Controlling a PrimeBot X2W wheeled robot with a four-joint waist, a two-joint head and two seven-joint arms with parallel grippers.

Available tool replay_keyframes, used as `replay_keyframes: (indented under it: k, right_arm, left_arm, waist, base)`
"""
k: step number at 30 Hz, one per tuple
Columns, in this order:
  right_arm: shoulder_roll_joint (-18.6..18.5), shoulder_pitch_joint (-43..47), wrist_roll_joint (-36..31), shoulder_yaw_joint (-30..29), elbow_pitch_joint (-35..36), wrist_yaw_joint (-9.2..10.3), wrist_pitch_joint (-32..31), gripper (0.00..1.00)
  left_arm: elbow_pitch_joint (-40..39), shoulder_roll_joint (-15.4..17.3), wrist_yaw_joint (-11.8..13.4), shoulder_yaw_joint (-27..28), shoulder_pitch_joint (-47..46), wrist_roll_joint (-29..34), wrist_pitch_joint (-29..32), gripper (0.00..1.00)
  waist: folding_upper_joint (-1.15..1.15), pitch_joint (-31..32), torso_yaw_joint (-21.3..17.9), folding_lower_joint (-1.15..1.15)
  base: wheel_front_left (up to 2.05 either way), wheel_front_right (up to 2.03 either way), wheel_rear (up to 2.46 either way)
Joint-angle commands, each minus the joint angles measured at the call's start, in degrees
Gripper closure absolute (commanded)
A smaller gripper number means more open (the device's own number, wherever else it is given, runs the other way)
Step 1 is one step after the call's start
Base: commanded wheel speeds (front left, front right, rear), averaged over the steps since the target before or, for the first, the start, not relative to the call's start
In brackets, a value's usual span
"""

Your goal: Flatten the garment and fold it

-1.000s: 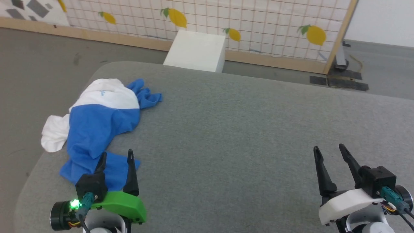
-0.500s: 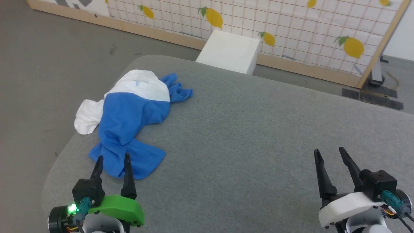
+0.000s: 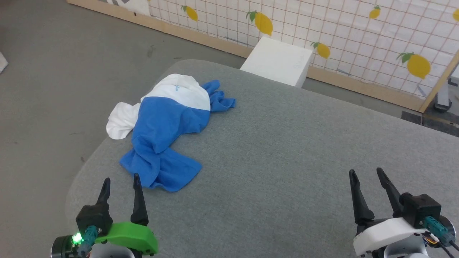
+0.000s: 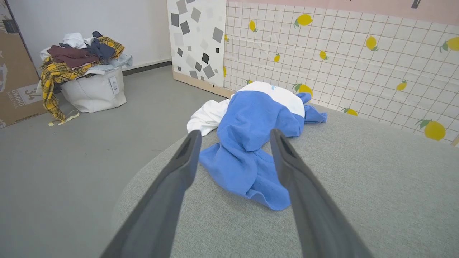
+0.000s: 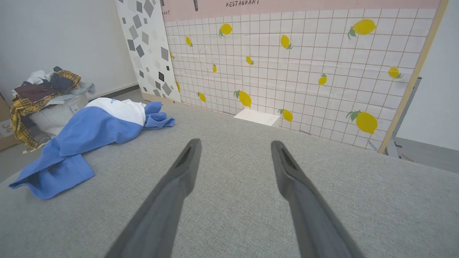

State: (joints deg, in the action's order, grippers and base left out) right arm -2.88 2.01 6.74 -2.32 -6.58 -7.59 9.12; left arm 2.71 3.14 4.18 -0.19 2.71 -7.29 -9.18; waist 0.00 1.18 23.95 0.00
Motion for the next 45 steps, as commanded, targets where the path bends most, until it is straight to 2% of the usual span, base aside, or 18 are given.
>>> replay_keyframes:
  k: [1, 45]
  right_arm:
    - [0.0, 0.6, 0.6, -0.2, -0.4, 0.06, 0.7, 0.00]
    - [0.0, 1.6, 3.2, -1.9, -4.6, 0.10, 5.9, 0.00]
  left_arm:
    - [0.2, -0.2, 0.5, 0.1, 1.1, -1.0, -0.7, 0.00]
    - [2.2, -0.2, 3.4, -0.1, 3.2, -1.2, -5.8, 0.00]
  waist:
    - [0.00, 0.1, 0.8, 0.00]
    - [0.00, 0.1, 13.2, 0.00]
  base:
    - [0.00, 0.00, 0.00]
    - [0.00, 0.00, 0.00]
